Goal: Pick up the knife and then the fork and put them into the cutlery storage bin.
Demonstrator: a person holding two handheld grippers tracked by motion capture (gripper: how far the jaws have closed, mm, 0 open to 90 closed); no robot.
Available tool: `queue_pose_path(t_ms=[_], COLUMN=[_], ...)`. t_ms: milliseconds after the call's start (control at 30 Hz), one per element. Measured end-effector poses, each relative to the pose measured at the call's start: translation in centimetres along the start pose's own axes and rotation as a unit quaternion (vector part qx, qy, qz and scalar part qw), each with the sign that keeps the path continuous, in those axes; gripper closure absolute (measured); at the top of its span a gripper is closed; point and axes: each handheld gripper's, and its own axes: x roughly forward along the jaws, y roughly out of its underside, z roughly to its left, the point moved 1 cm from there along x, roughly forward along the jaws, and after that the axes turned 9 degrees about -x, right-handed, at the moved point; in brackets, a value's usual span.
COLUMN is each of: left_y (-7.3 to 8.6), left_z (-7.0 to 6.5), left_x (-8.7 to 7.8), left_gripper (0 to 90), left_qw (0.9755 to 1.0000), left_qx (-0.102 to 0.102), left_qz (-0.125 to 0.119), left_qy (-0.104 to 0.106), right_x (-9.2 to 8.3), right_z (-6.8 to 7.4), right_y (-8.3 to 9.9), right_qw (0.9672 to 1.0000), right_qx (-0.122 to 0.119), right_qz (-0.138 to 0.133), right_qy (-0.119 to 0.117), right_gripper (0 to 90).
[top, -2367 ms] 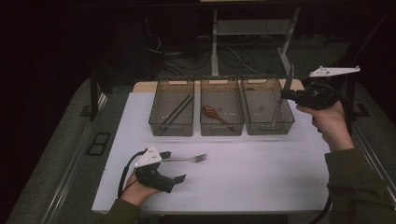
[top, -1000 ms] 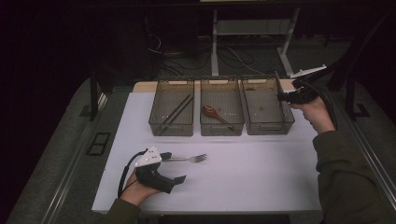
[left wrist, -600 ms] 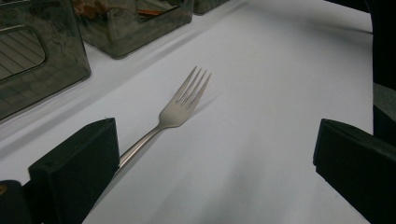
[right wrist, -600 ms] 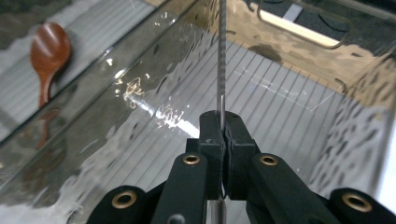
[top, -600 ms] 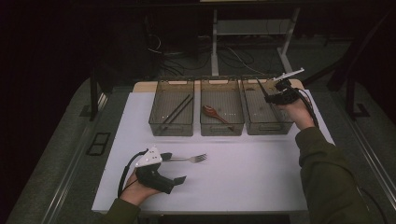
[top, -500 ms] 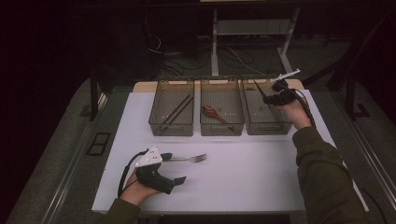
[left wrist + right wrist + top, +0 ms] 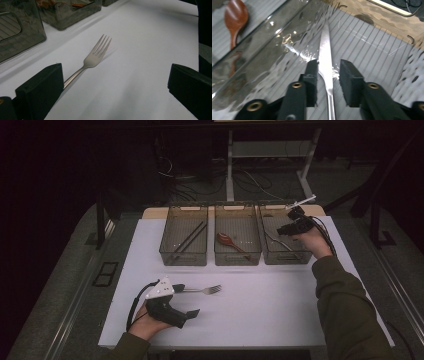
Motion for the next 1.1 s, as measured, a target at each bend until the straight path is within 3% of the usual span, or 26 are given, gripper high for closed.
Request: queue_pose_path(t_ms=[133,300,400,567,800,1100], left_y=[0.0,0.0,0.0,0.0,0.0,0.1], left_z=[0.0,0.0,0.1,0.1,0.1,0.1], left_x=[0.0,-0.1,-0.1,-0.1,-0.1,0.0], left_gripper=[0.0,0.0,0.0,0.0,0.0,0.0], left_qw=[1.0000,1.0000,1.0000,1.0000,1.0000,1.0000], left_qx=[0.000,-0.003,-0.004,-0.005,-0.004,-0.005], left_qz=[-0.001,-0.001,0.000,0.000,0.000,0.000], left_qy=[-0.001,-0.003,-0.005,-0.005,-0.006,-0.006], right_x=[-1.0,-2.7,-4.1,-5.8,-7.9,-9.1], right_z=[0.1,0.2,0.8,1.8,3.7,6.5], right_y=[0.1,0.4,0.7,1.3,2.6,4.9], right_qw=[0.9999,0.9983,0.9961,0.9932,0.9875,0.9842], right_qx=[0.000,0.019,0.019,0.020,0.001,-0.018], right_qz=[-0.015,-0.048,-0.081,-0.111,-0.156,-0.176], right_qy=[-0.002,-0.028,-0.030,-0.029,-0.025,-0.015], right_gripper=[53.9,42.1,37.6,32.7,26.3,22.9])
